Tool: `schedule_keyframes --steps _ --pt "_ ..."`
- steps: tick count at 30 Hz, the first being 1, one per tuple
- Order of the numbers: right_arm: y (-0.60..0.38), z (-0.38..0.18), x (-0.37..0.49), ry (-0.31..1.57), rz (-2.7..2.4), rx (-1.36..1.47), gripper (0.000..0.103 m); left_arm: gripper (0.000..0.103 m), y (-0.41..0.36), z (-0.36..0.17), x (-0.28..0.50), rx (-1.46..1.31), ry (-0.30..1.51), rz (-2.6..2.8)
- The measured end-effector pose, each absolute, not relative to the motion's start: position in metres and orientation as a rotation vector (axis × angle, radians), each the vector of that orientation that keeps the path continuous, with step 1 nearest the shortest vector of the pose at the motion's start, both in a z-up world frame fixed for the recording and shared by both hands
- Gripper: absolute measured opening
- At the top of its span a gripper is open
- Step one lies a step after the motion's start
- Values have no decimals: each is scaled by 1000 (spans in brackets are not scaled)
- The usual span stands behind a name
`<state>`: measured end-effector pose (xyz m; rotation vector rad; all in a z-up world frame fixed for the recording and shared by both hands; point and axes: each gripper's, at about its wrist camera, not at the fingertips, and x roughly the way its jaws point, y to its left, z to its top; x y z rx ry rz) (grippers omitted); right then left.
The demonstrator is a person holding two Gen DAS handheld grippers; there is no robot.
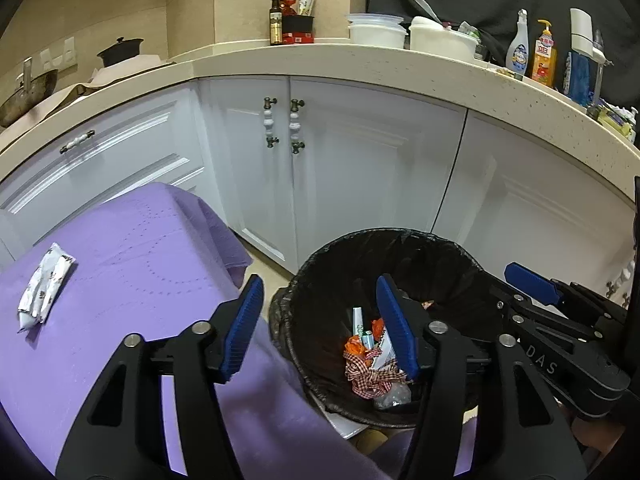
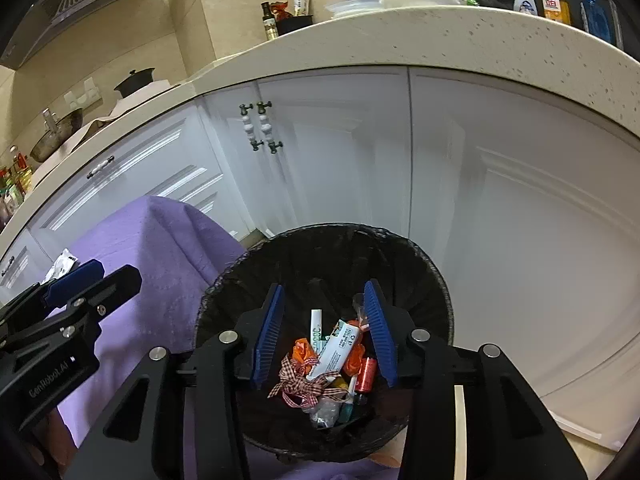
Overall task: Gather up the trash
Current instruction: 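Move both open tools back over the white packet, then grasp the white printed packet with the right tool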
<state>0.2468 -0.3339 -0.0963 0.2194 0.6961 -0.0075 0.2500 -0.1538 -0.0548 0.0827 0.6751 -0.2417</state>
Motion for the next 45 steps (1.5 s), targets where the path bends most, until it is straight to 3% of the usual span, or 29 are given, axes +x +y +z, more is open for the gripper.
schedule_keyframes --steps 10,26,45 --pt "-286 -78 248 674 73 168 50 67 -93 -40 232 35 654 -138" --pt "-124 -55 260 662 368 34 50 67 100 -30 180 -109 648 229" --pt "38 -69 275 726 583 -123 50 68 244 -42 131 -246 652 474"
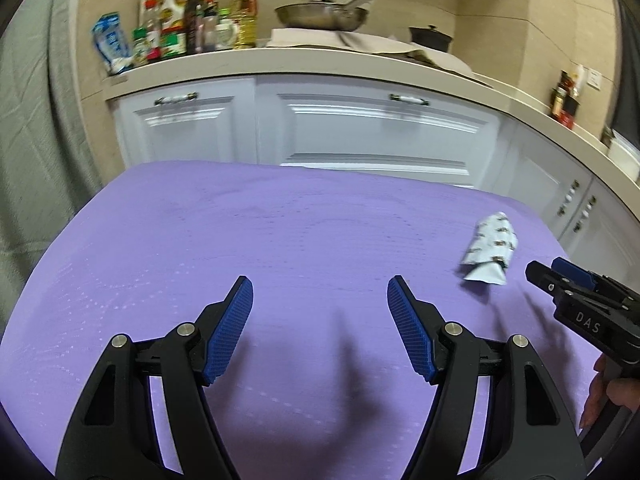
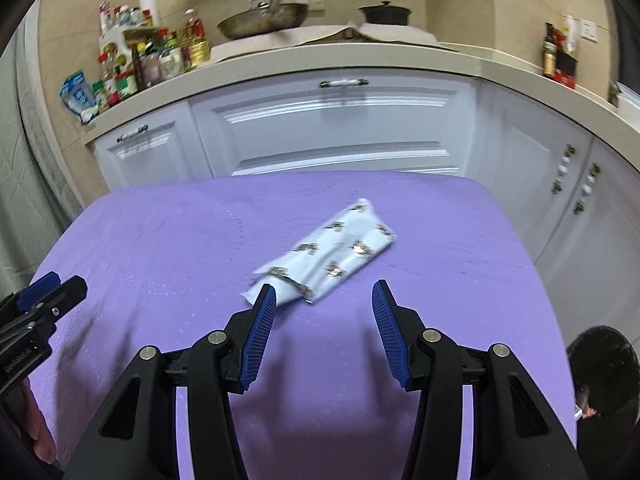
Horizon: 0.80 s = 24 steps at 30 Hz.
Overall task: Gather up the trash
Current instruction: 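Grasp the white printed packet with the right tool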
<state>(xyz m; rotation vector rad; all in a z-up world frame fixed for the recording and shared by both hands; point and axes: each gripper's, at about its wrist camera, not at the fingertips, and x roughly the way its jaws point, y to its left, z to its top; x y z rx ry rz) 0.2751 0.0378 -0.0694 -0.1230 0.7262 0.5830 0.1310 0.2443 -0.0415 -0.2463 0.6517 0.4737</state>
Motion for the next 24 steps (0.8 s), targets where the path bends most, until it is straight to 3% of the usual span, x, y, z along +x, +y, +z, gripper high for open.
schedule_keyframes --steps 24 --pt "88 -85 298 758 518 -276 62 68 266 -60 135 -355 675 433"
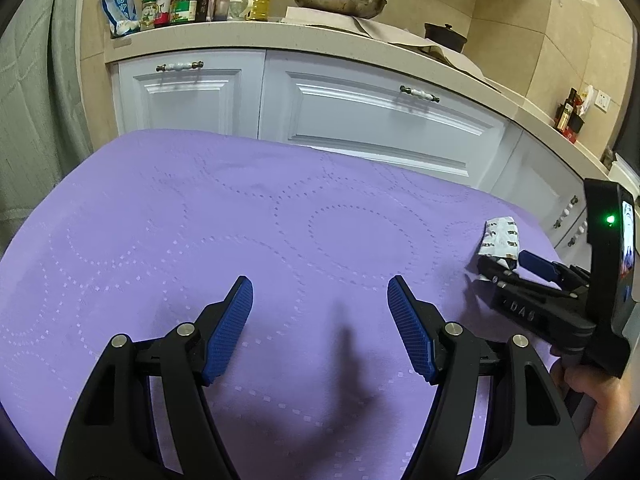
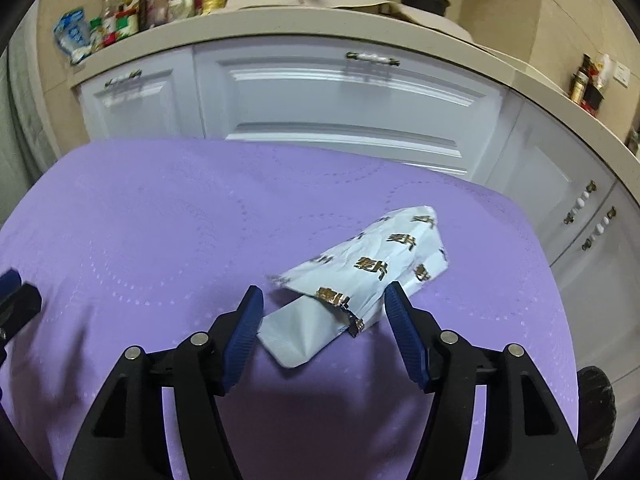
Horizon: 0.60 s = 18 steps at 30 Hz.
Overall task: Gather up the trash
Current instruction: 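Grasp the white printed packet with the right tool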
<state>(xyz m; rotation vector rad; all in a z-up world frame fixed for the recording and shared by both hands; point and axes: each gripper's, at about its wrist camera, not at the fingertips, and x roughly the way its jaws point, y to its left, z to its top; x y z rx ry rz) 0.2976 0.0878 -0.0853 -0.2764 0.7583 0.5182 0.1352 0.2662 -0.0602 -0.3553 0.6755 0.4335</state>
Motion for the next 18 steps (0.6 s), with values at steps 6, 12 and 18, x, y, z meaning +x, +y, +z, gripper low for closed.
schedule_keyframes --steps 6,12,18 --pt "68 -81 310 770 493 -184 55 68 265 -61 137 -358 677 423" --pt "52 -80 318 774 459 -140 50 68 263 -62 138 -356 681 415" --pt "34 -82 324 790 442 -96 46 68 260 -63 140 -349 684 405"
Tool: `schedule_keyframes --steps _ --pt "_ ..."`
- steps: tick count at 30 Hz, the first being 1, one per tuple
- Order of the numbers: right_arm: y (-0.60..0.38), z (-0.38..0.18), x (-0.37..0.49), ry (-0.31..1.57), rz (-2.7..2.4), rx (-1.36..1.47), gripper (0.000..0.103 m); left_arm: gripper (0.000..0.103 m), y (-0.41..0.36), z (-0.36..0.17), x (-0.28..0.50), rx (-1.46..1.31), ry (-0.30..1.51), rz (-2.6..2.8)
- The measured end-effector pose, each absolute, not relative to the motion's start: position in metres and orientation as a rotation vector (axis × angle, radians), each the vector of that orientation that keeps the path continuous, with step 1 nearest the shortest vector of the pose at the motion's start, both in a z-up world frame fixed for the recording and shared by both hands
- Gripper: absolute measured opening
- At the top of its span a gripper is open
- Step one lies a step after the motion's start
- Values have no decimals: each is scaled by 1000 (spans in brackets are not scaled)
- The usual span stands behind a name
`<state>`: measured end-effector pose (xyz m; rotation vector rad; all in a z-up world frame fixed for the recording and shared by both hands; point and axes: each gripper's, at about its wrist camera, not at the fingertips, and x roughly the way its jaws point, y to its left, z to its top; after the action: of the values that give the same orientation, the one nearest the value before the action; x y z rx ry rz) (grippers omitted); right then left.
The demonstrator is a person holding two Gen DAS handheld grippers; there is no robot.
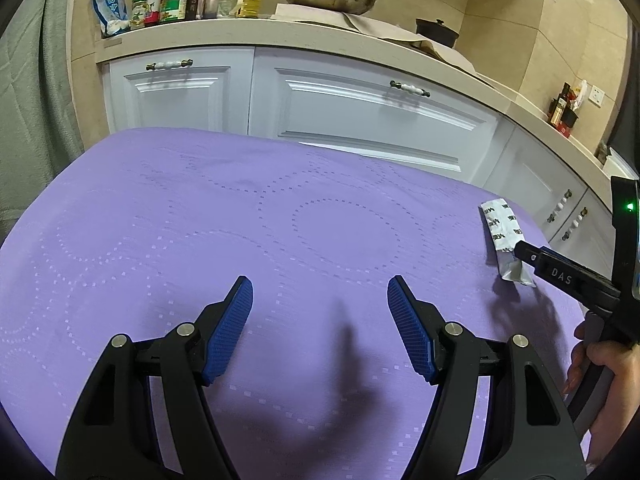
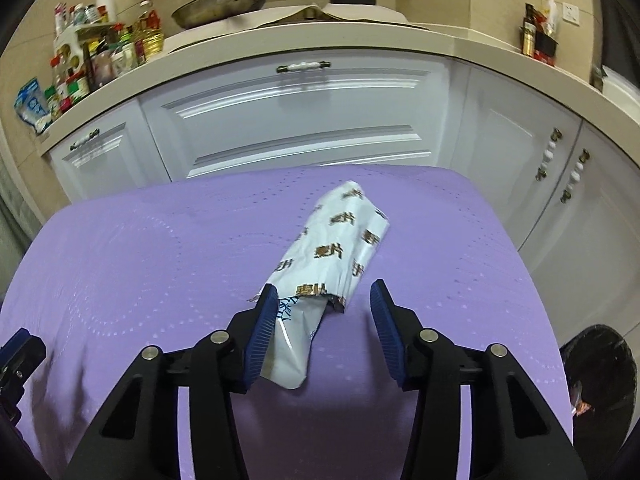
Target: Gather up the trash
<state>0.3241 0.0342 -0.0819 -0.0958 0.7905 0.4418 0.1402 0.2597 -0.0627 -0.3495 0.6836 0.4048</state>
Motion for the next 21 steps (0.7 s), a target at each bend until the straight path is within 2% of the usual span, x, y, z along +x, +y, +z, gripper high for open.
schedule_keyframes --steps 4,7,21 --pt "27 -86 327 815 462 -59 29 68 256 -64 141 -348 686 400" --pt "23 -86 328 820 482 -30 26 68 252 -65 143 -344 690 395" --pt "27 -82 333 814 491 -56 26 68 245 -65 146 -334 693 378"
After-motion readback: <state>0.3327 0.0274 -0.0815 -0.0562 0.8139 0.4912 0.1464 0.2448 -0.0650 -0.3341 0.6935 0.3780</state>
